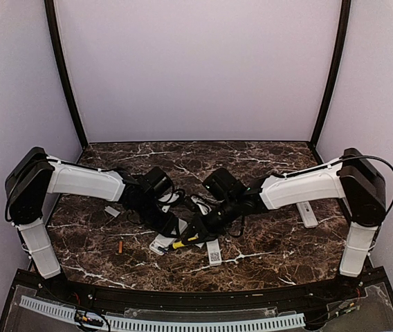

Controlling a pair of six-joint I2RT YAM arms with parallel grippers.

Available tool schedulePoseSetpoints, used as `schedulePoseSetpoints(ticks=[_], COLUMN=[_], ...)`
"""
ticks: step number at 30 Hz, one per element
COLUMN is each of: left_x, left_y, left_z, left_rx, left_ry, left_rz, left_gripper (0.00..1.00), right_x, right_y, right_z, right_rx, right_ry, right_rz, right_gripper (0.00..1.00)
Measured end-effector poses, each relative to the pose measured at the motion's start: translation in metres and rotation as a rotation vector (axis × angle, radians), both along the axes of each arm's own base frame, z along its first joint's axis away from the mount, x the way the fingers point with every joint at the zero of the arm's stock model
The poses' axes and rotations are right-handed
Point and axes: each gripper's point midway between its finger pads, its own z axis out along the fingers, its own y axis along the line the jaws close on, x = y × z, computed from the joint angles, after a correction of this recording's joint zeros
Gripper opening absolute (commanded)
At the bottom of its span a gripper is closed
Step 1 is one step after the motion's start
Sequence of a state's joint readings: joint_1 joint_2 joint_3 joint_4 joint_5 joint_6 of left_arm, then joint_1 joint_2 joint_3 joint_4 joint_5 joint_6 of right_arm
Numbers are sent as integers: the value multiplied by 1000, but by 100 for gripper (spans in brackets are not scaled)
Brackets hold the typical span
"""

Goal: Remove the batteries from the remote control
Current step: Remove the battery from the remote control without the battery cover, then place the remote control without batteries at the center of the board.

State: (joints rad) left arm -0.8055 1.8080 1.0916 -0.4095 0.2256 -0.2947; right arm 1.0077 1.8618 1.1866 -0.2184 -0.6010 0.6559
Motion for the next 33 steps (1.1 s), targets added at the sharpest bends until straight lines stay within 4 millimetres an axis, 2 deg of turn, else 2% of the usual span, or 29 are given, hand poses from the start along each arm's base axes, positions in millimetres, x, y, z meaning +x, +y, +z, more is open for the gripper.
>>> schedulePoseSetpoints(ticks=[9,20,24,30,33], left_x=[-1,3,8,15,18], left_y=[0,3,8,21,25], left_z=[0,-1,-2,-3,-3], left_rx=[2,24,54,107,113], left_ry=[-3,-18,-35,-47,-45], left_rz=[-8,31,94,216,261], left_gripper=[28,28,29,31,34], right_x=[2,2,1,5,6], right_y=[3,-1,-7,-17,-28], right_z=[-4,-3,12,52,57], right_rx=[20,20,38,94,72], right_ry=[56,43,-3,-118,-157], right_rz=[-25,-35,-42,-69,-94], right_gripper=[0,0,0,0,0])
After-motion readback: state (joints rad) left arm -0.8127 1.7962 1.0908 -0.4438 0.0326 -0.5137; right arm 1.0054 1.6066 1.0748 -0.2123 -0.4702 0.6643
